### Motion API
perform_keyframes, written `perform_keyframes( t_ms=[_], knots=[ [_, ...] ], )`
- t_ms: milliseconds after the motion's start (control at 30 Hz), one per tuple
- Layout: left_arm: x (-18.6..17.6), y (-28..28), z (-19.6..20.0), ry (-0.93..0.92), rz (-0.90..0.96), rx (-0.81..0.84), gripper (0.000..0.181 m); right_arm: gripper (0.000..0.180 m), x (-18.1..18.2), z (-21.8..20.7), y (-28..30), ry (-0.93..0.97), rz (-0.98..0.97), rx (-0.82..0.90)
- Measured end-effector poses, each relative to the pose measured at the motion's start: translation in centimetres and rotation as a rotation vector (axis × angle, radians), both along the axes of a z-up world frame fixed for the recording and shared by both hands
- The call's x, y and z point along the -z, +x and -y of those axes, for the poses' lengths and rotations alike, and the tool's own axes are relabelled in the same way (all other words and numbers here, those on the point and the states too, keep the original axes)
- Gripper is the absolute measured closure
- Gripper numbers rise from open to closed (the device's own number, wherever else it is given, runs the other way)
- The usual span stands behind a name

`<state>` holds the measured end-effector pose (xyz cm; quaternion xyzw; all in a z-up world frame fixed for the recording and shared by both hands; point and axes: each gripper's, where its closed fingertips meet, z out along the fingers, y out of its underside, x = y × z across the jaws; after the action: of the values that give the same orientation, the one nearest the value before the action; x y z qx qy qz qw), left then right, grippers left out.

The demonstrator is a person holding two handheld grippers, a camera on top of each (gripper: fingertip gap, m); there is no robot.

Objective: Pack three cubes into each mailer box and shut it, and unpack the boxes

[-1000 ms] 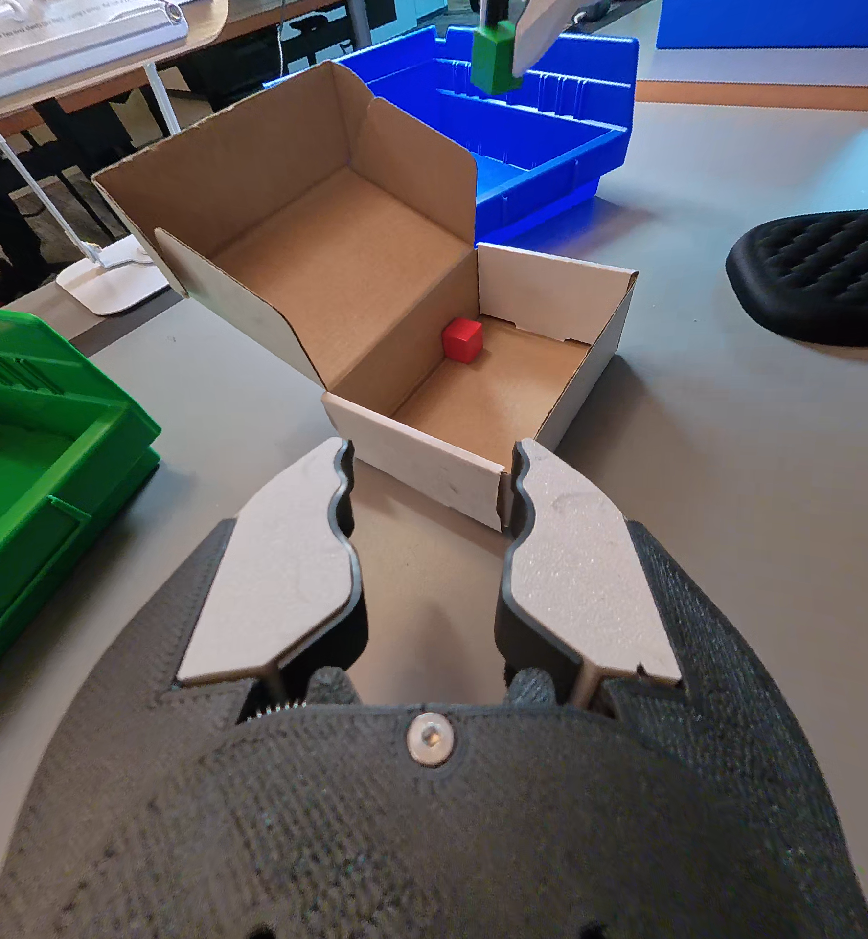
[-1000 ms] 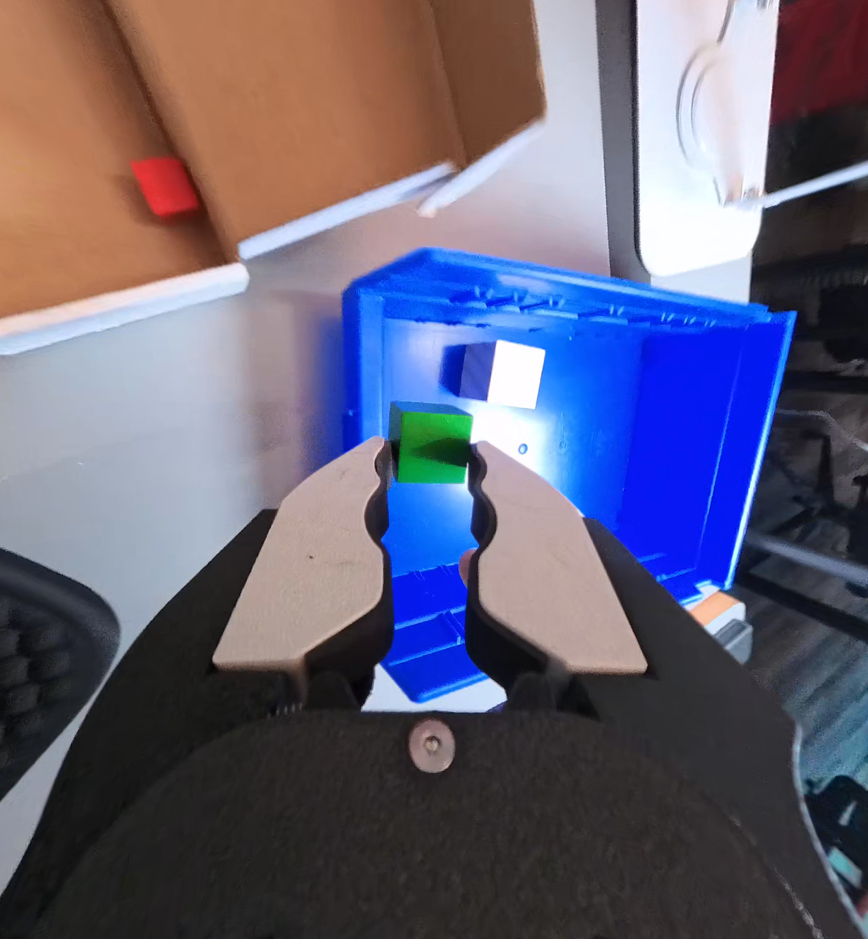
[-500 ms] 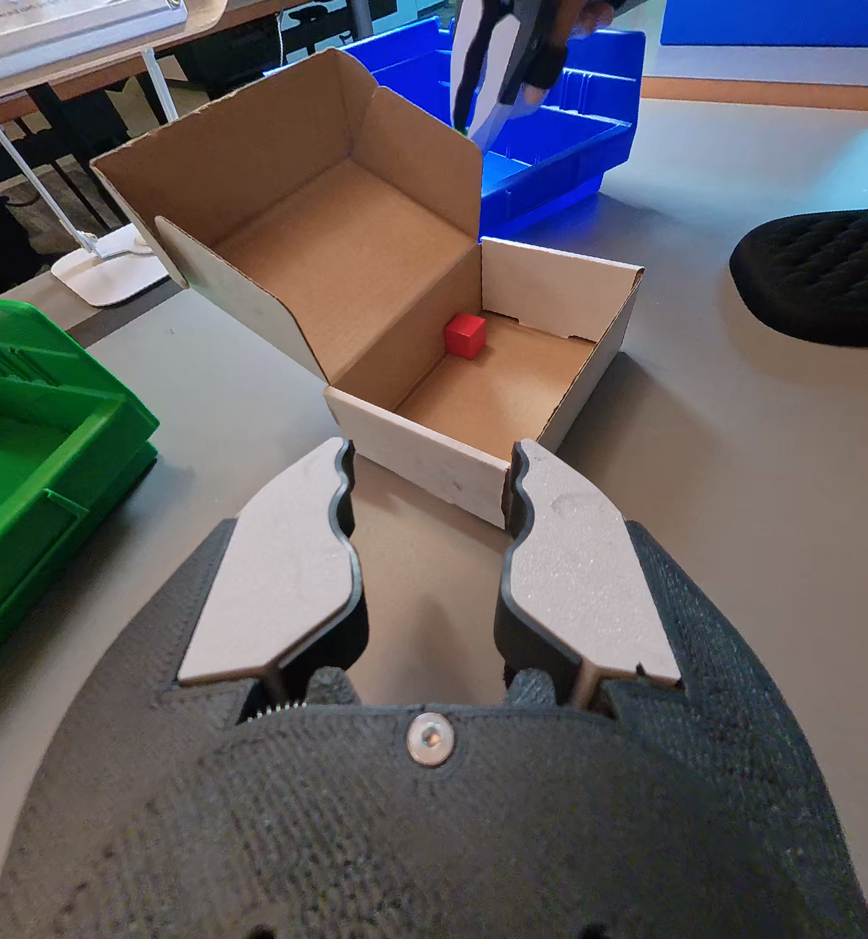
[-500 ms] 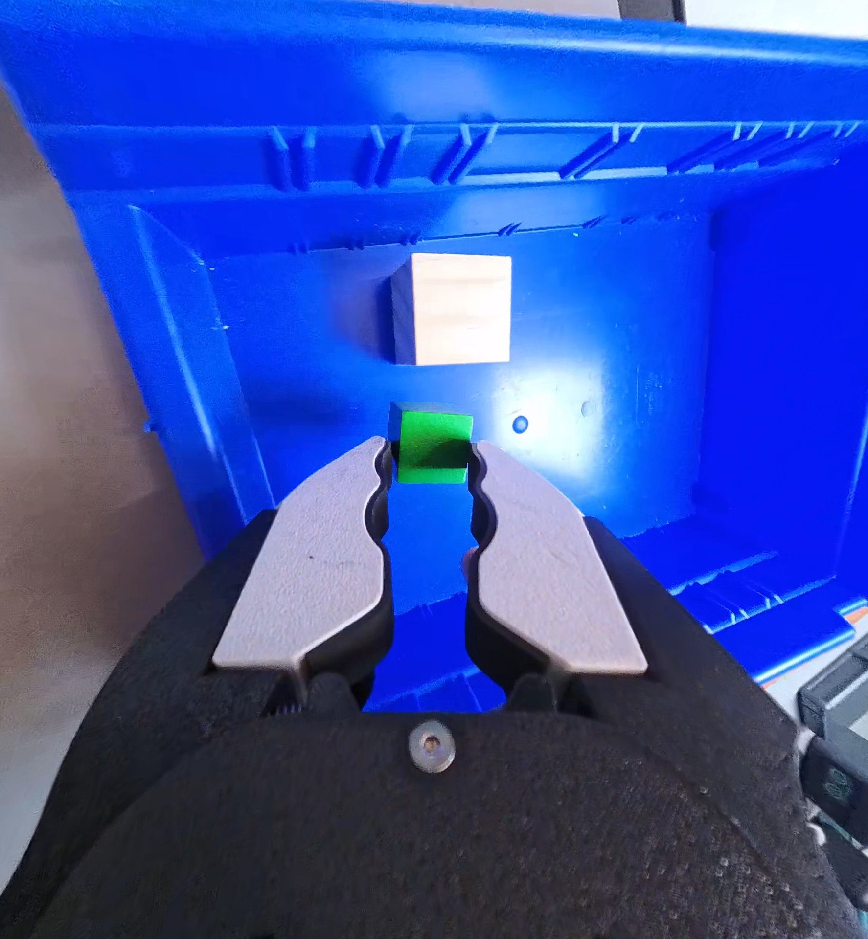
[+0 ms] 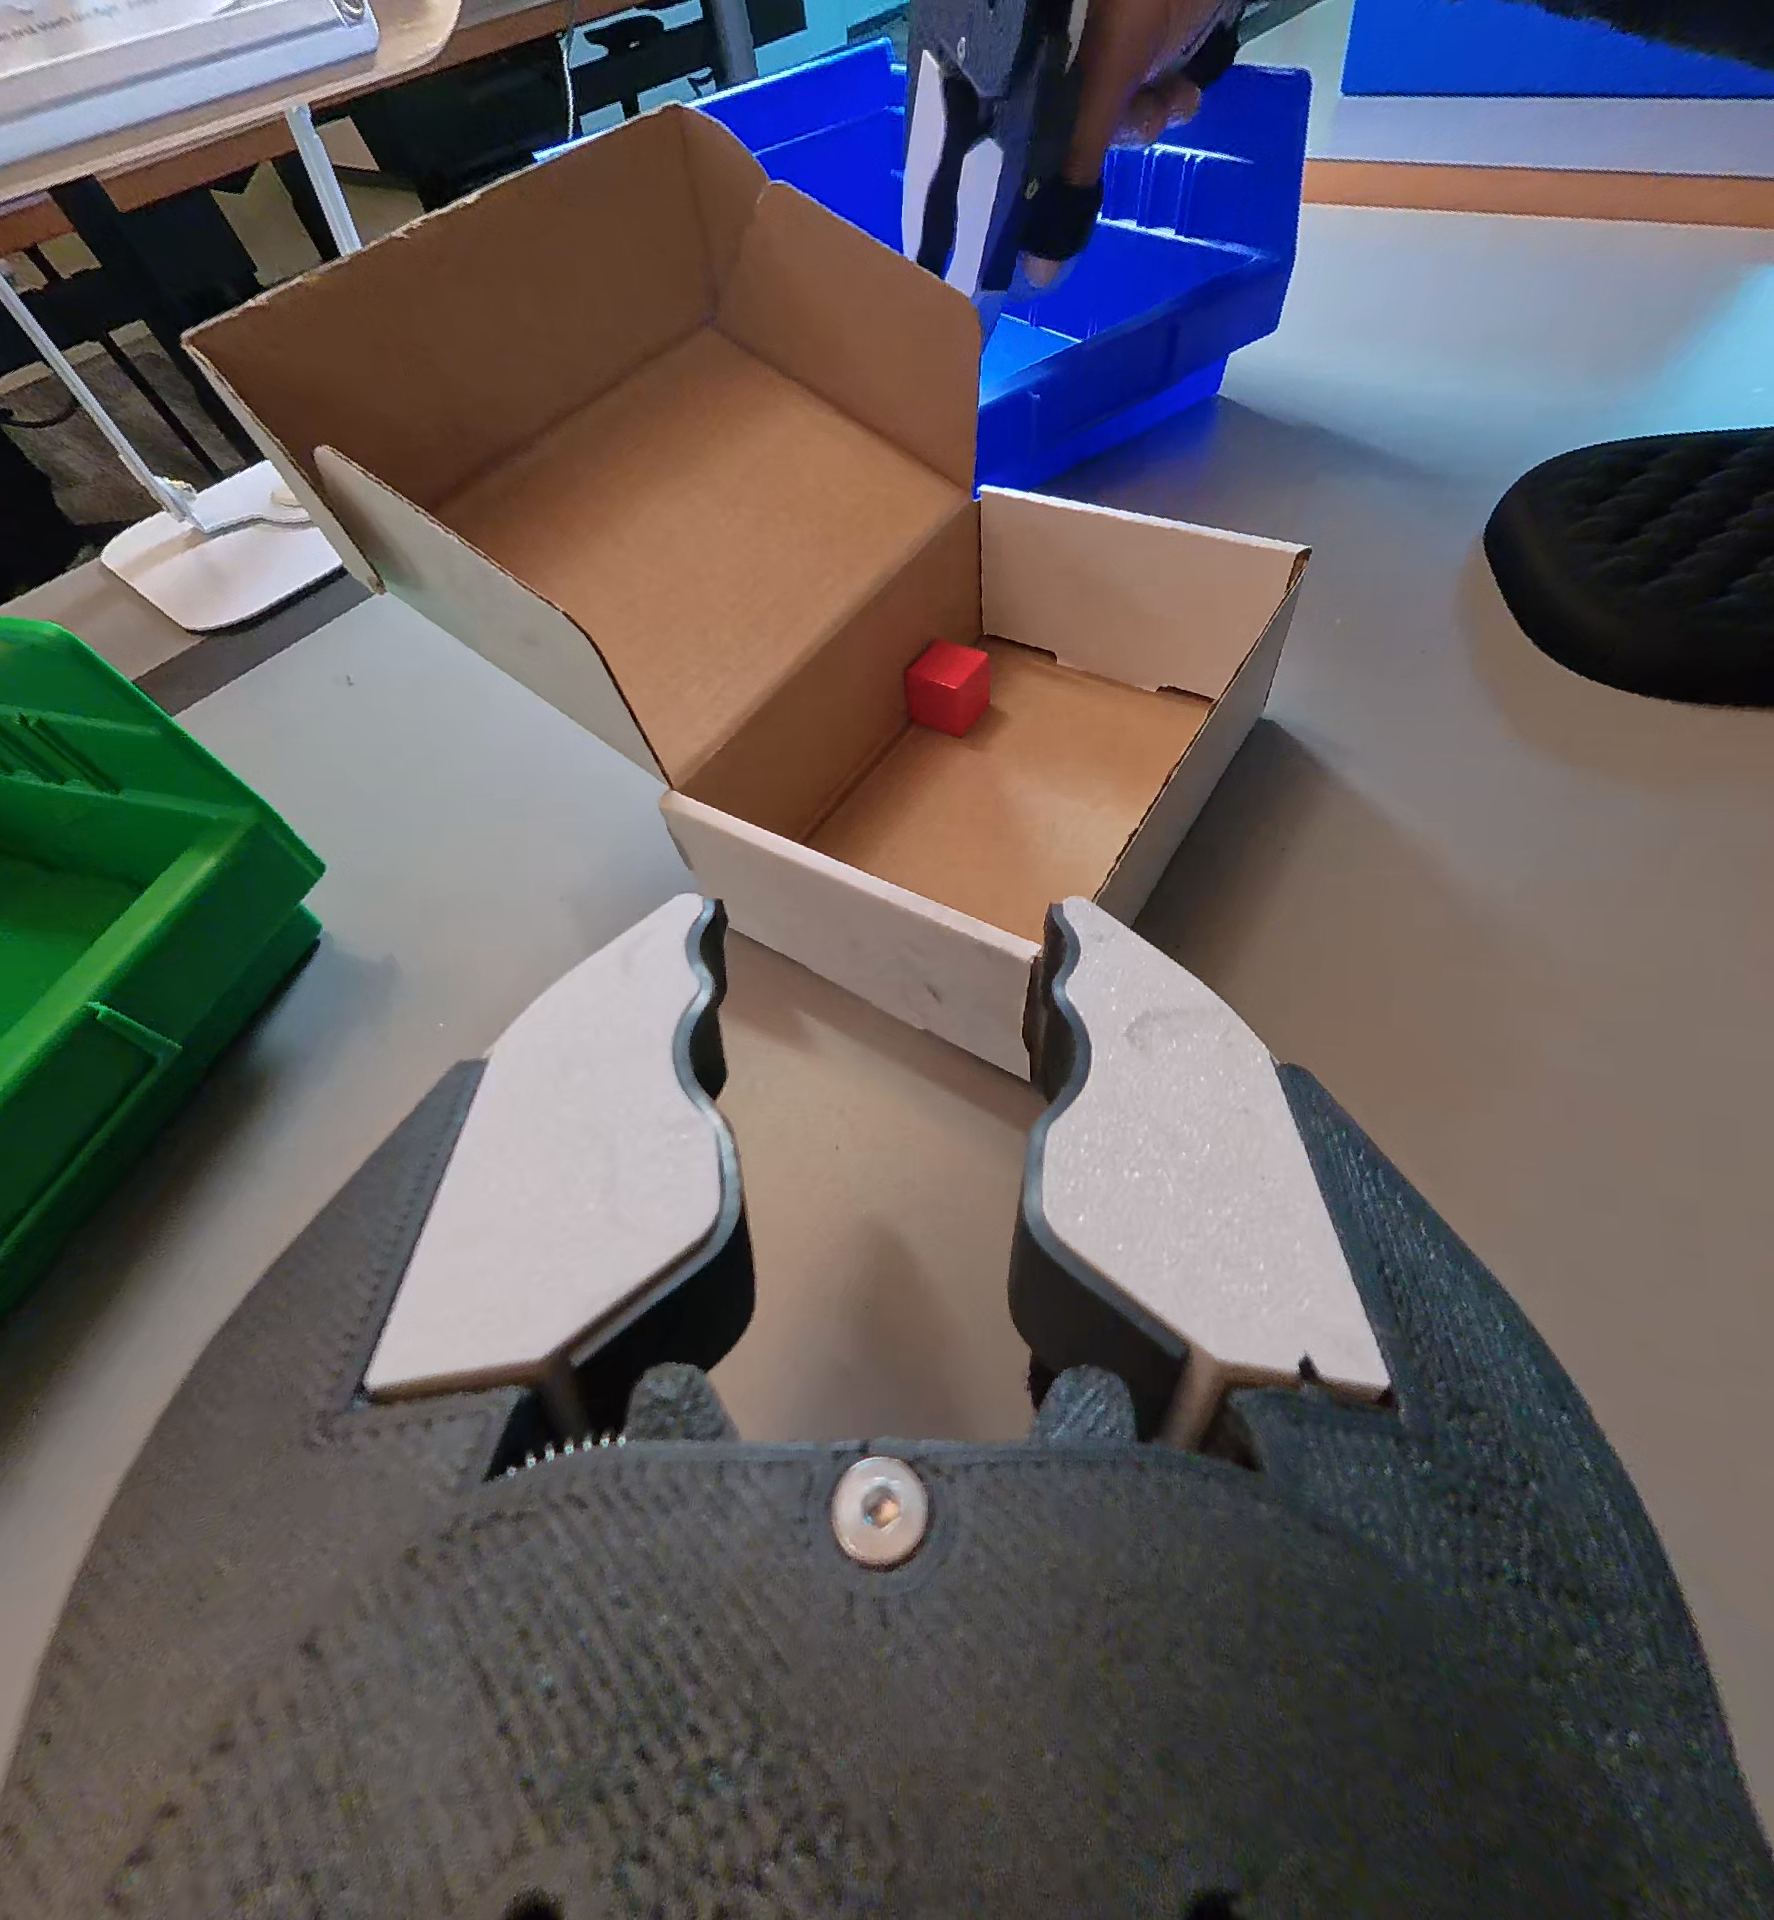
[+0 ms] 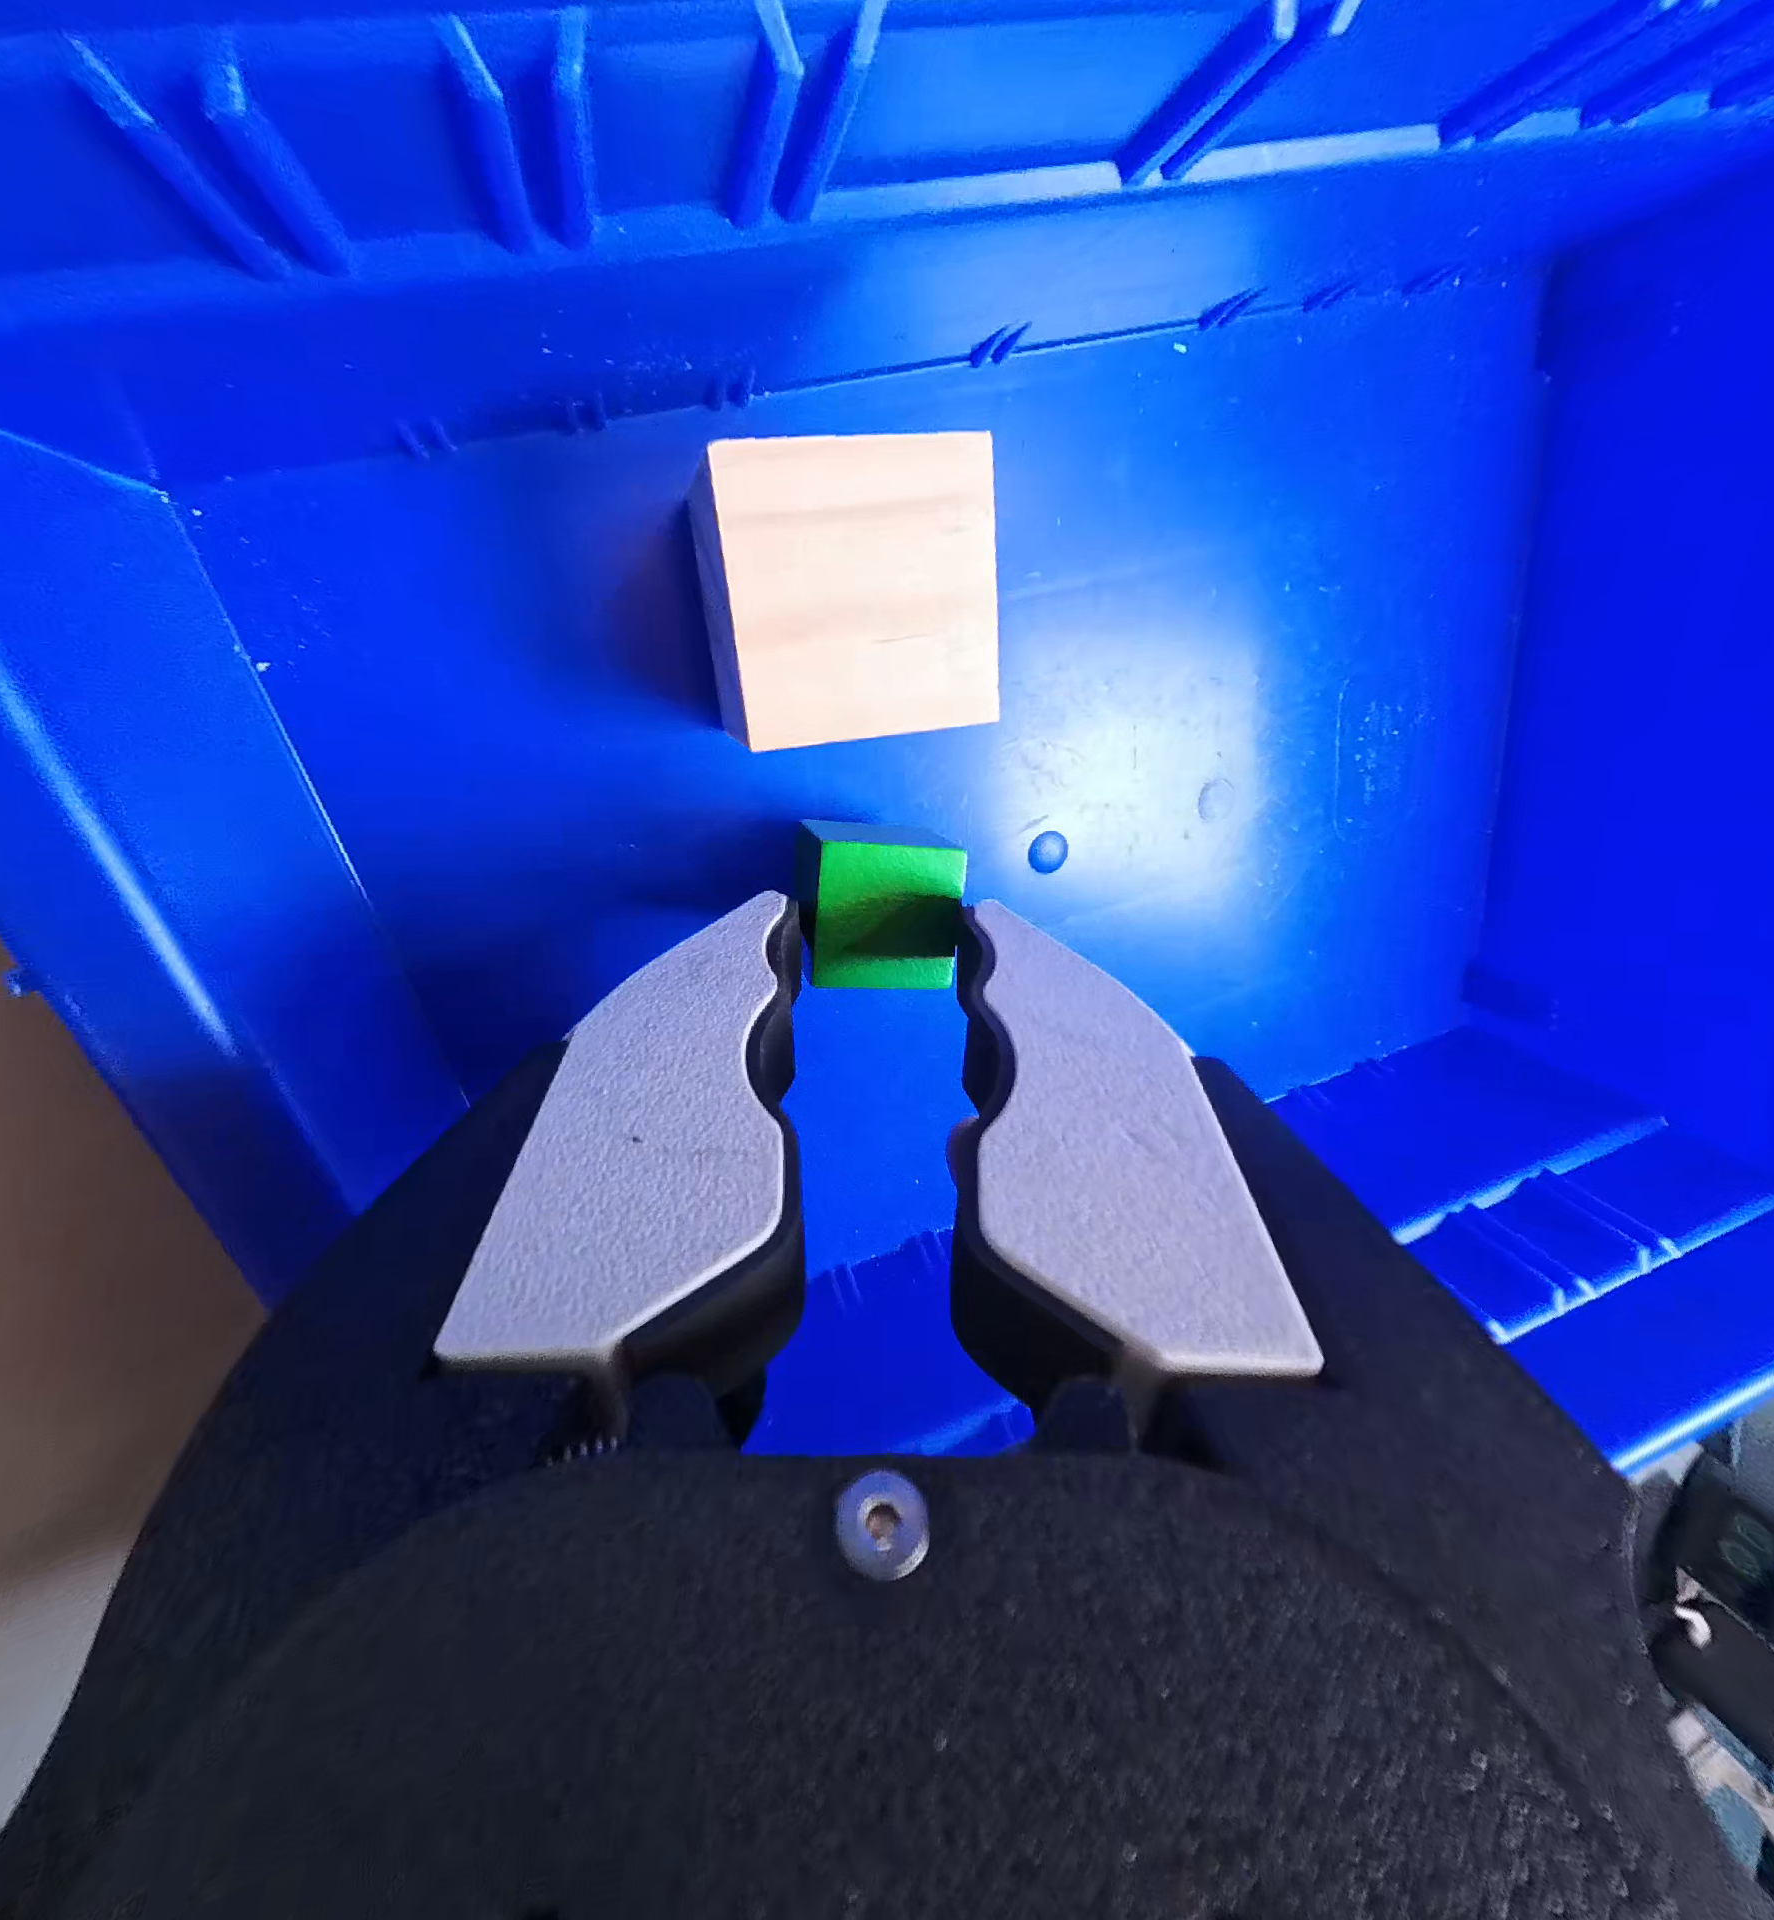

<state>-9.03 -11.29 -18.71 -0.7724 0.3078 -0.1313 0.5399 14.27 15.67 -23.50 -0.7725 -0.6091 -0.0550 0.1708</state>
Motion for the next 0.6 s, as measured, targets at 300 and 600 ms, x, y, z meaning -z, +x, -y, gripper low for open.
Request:
perform_keyframes(
  t_ms=[300, 600],
  knots=[
    [0.0, 0.0, 0.0, 0.002, 0.002, -0.002, 0.123, 0.151, 1.0, 0.2, 0.0, -0.036, 0.039, 0.018],
    [-0.1, -0.1, 0.0, 0.004, 0.004, -0.004, 0.123, 0.149, 1.3, 0.0, 0.1, -0.019, 0.056, 0.022]
  ],
)
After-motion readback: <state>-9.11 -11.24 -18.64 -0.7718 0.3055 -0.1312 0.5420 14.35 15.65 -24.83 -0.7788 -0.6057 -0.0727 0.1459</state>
